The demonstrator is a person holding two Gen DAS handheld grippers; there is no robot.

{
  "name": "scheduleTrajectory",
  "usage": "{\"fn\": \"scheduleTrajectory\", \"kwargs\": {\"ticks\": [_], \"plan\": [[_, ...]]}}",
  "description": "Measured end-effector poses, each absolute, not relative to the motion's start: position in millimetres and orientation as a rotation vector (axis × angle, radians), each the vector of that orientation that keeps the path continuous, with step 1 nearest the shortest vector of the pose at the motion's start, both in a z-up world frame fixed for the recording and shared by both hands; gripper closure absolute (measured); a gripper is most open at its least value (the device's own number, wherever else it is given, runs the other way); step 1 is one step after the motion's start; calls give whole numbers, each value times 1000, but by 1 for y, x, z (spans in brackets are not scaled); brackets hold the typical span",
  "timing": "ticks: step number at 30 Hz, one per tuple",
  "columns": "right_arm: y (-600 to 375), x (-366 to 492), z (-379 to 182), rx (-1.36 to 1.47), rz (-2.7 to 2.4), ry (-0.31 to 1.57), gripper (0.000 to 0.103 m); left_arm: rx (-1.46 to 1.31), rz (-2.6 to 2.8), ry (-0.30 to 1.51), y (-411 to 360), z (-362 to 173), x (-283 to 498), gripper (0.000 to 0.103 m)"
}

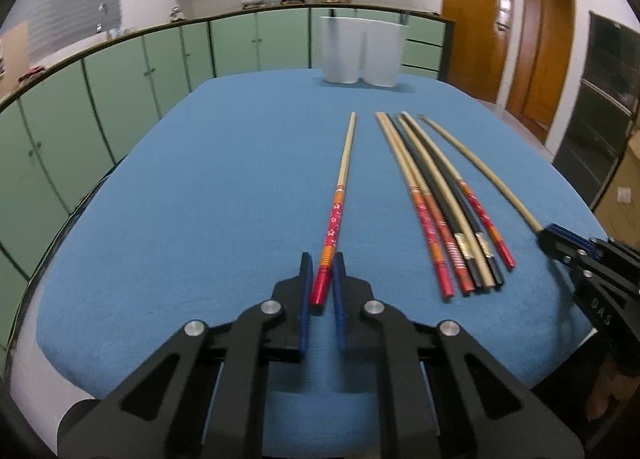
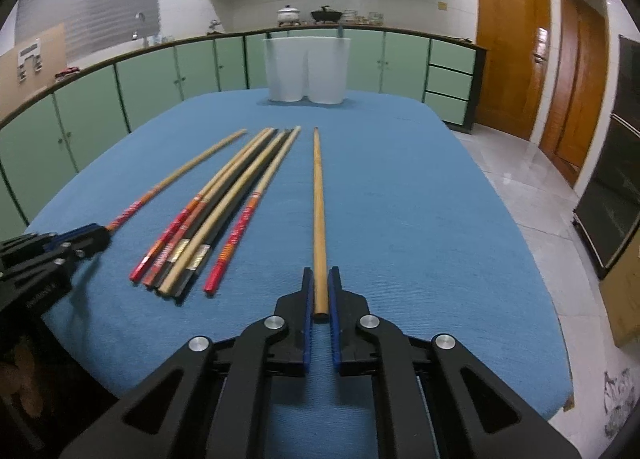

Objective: Organize utensils
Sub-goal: 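Grasp a plain wooden chopstick with the right tool while the left tool grasps a red-patterned chopstick, then carry both chopsticks upright to the white holder and lower them in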

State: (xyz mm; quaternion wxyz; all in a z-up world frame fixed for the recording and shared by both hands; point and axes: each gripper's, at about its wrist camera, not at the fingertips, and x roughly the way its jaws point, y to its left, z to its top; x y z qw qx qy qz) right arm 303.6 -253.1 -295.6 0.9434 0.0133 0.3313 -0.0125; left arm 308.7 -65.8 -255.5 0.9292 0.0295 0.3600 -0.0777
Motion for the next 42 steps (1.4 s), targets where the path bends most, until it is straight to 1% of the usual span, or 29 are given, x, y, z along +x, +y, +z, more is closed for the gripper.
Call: {"fn": "scheduleTrajectory", "kwargs": {"ticks": [6,7,9,10,14,15,16,17,19,22,27,34,42], "plan": [[-260,301,-296,41,-43,677,96,17,-113,758,-49,-253,310,93],[-260,299,-296,42,-36,676,94,25,-120,763,-50,-253,310,89],[-260,297,-296,39,-26,676,94,38,-137,762,-49,-253,309,72],[-260,296,-296,37,-23,676,94,46,-140,760,-49,-253,309,60],[-259,293,-297,28,-8,675,92,38,-196,761,-46,-255,309,63],[-258,294,-297,25,-4,675,92,33,-211,761,-46,-255,310,65],[-257,295,-297,17,-1,675,92,31,-224,761,-46,-255,310,78],[-255,296,-297,12,1,674,93,29,-241,766,-48,-255,311,88],[-255,298,-296,11,2,673,95,26,-257,765,-50,-255,310,97],[-257,295,-293,22,5,670,95,-2,-279,757,-51,-250,307,98],[-257,284,-267,53,8,628,95,-41,-285,738,-48,-226,302,98],[-256,273,-215,67,14,556,96,-55,-279,682,-43,-176,297,98],[-263,280,-154,59,28,521,97,-24,-287,592,-42,-119,292,98]]}}
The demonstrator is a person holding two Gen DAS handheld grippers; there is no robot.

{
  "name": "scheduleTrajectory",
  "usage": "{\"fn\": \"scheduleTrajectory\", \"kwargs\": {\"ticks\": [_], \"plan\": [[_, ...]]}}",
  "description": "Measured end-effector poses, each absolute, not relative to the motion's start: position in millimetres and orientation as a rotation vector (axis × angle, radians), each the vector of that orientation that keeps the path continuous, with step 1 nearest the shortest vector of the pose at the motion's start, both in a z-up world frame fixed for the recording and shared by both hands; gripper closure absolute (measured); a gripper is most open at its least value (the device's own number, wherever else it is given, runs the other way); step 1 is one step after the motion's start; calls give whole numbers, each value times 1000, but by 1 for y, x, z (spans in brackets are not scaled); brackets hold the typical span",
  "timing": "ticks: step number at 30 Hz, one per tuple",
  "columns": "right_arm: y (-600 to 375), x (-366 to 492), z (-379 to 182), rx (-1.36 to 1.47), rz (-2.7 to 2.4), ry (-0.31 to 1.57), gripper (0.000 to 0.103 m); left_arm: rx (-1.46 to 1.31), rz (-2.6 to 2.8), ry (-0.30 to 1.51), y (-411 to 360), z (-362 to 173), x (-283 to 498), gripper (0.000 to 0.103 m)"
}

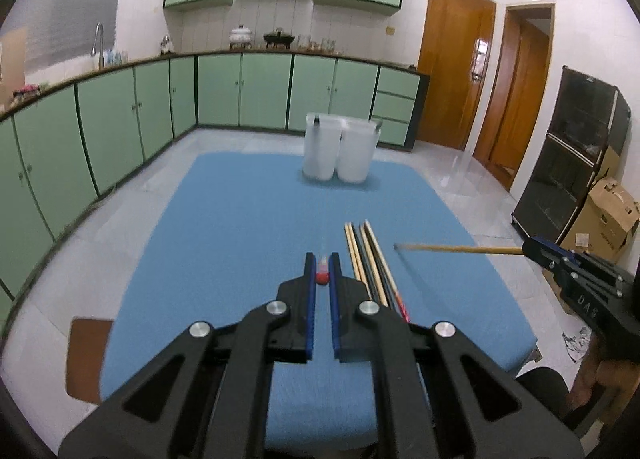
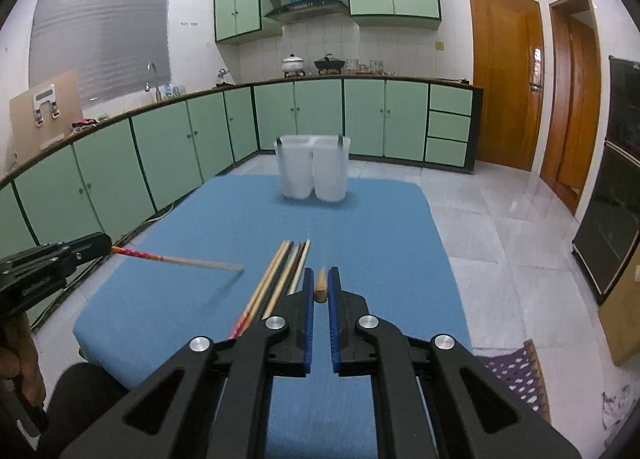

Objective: Organize utensils
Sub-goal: 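Carry both chopsticks upright to the white holder and lower them in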

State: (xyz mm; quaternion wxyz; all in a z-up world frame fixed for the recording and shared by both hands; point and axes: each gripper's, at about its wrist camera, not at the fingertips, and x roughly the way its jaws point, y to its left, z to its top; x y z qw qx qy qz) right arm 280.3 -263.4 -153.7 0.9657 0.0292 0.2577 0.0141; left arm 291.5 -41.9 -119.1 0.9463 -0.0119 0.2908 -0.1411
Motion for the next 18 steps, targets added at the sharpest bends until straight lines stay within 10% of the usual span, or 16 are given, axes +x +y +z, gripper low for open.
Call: {"fn": "scheduleTrajectory", "kwargs": {"ticks": [18], "plan": [[-262,360,-80,-53,133,660,97,38,-376,599,-50,-45,346,98]]}}
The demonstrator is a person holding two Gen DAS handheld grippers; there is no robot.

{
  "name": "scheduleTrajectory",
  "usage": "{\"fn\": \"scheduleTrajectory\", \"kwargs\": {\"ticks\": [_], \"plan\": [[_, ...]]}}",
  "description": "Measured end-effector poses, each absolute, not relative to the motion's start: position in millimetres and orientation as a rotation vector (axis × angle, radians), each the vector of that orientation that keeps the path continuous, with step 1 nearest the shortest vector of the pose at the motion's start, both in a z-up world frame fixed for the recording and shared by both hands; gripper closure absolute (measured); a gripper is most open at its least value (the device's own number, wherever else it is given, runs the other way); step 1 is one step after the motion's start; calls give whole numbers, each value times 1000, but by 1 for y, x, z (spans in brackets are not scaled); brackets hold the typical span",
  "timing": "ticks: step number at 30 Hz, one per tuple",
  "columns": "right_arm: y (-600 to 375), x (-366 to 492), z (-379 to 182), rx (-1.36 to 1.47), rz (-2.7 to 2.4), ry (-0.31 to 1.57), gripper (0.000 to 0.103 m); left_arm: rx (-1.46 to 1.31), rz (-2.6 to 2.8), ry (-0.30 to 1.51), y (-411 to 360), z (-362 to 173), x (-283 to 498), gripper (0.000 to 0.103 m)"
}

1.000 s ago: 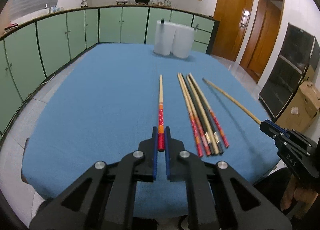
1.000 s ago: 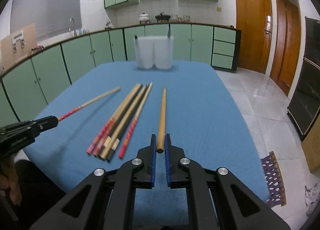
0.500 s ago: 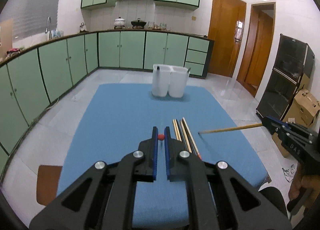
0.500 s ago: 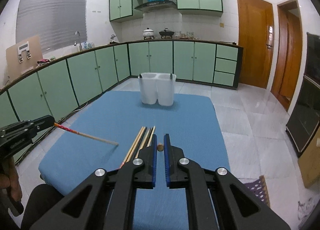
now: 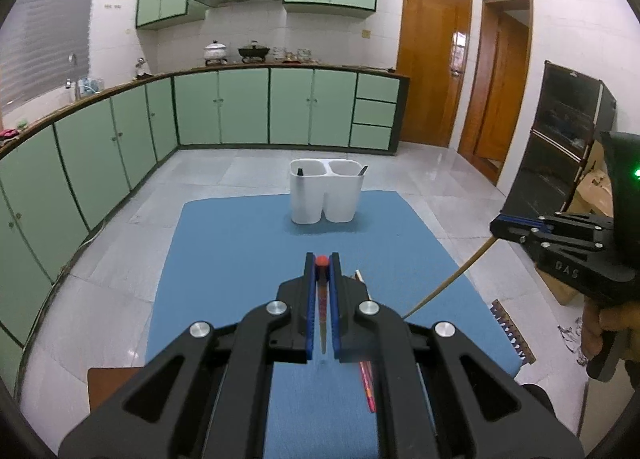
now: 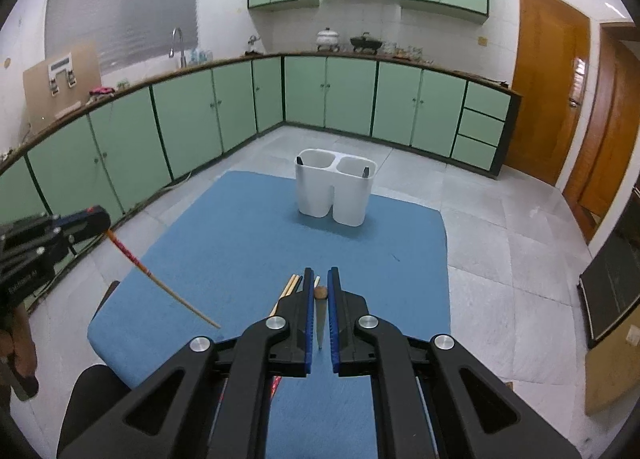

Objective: Organize utensils
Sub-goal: 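Carry both chopsticks upright to the white holder and lower them in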

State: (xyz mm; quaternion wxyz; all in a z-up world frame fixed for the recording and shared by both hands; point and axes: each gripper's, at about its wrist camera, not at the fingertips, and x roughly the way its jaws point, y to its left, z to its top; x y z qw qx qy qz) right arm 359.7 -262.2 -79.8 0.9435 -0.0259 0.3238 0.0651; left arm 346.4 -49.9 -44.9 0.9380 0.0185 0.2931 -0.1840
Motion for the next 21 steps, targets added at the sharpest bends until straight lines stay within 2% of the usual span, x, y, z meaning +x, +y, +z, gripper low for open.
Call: {"fn": "scheduleTrajectory", "kwargs": {"ticks": [9,21], "plan": [[-266,393,-47,-49,164,704,97,58,-416,624,-50,-14,395,98],[-285,489,68,14,106,615,97,41,-415,496,-85,84,495,98]]}}
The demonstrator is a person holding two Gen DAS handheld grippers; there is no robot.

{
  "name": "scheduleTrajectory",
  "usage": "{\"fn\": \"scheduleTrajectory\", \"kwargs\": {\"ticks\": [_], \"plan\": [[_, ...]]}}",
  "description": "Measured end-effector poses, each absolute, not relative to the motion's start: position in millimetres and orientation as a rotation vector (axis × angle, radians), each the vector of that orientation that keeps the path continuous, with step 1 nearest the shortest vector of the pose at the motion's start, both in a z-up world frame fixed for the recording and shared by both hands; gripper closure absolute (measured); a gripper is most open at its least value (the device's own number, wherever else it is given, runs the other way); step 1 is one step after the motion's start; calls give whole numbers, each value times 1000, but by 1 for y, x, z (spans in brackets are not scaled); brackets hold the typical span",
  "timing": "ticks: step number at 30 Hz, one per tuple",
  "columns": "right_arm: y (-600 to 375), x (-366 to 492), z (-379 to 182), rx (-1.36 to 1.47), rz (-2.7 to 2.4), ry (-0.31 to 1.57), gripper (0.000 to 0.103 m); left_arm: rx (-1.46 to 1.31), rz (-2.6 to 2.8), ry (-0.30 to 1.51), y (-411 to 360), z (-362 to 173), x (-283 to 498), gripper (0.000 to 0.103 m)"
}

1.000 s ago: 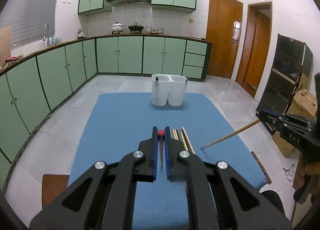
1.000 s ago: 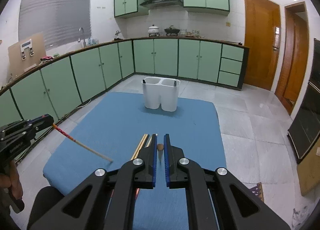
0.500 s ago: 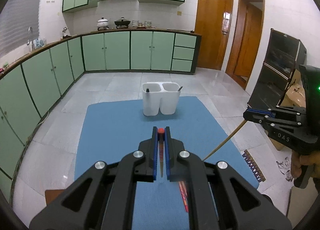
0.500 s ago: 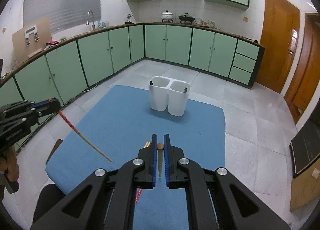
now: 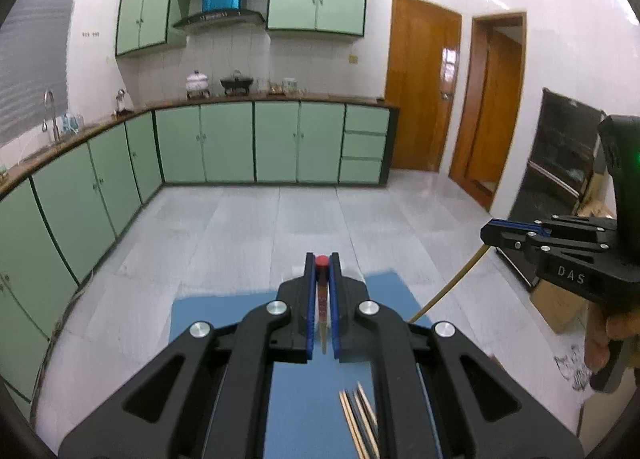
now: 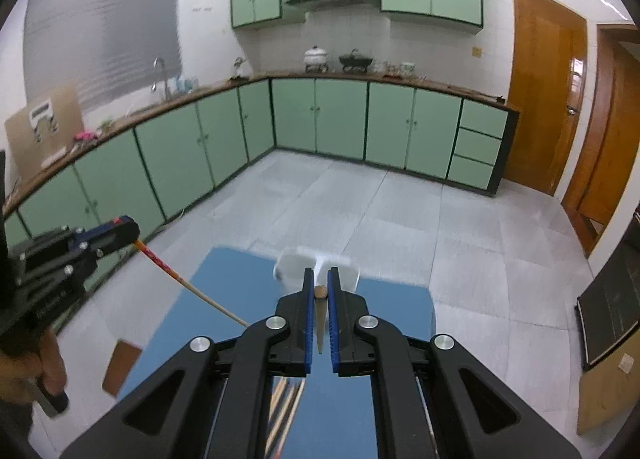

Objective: Organize utensils
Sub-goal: 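Carry both chopsticks upright to the white holder and lower them in, then open both tools to release the chopsticks and withdraw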

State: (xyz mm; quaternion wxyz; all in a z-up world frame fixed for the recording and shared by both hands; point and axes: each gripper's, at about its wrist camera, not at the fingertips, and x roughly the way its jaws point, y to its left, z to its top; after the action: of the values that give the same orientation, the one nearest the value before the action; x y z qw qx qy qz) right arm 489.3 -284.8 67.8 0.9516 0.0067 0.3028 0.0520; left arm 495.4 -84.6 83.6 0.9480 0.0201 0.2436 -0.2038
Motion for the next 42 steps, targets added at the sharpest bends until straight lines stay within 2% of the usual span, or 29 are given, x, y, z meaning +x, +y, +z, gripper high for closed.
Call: {"fn": "scheduleTrajectory", "kwargs": {"ticks": [4,8,13,21,23,24,25,30,32,36,42], "plan": [[-288,531,82,41,86,579,97,47,-394,458,-103,92,532,98],[-290,572,72,28,60,567,97,54,-373,423,-119,84,565,98],[-293,619,29,14,41,612,97,57,-352,448,-136,49,611,98],[-308,650,-35,49,44,688,97,57,-348,560,-139,-22,650,98],[-314,650,-43,68,47,695,94,60,-343,580,-137,-30,653,97],[-316,649,-46,79,48,697,90,61,-337,583,-136,-33,653,97],[-318,646,-46,83,50,694,86,60,-336,584,-134,-33,653,93],[-326,622,-29,72,48,641,82,46,-313,541,-115,-12,636,76],[-328,605,-20,69,51,613,81,46,-311,518,-108,-2,624,66],[-332,550,-14,79,64,547,72,60,-291,455,-84,15,576,51],[-322,440,-68,64,63,489,63,123,-255,407,-54,-21,472,36]]}}
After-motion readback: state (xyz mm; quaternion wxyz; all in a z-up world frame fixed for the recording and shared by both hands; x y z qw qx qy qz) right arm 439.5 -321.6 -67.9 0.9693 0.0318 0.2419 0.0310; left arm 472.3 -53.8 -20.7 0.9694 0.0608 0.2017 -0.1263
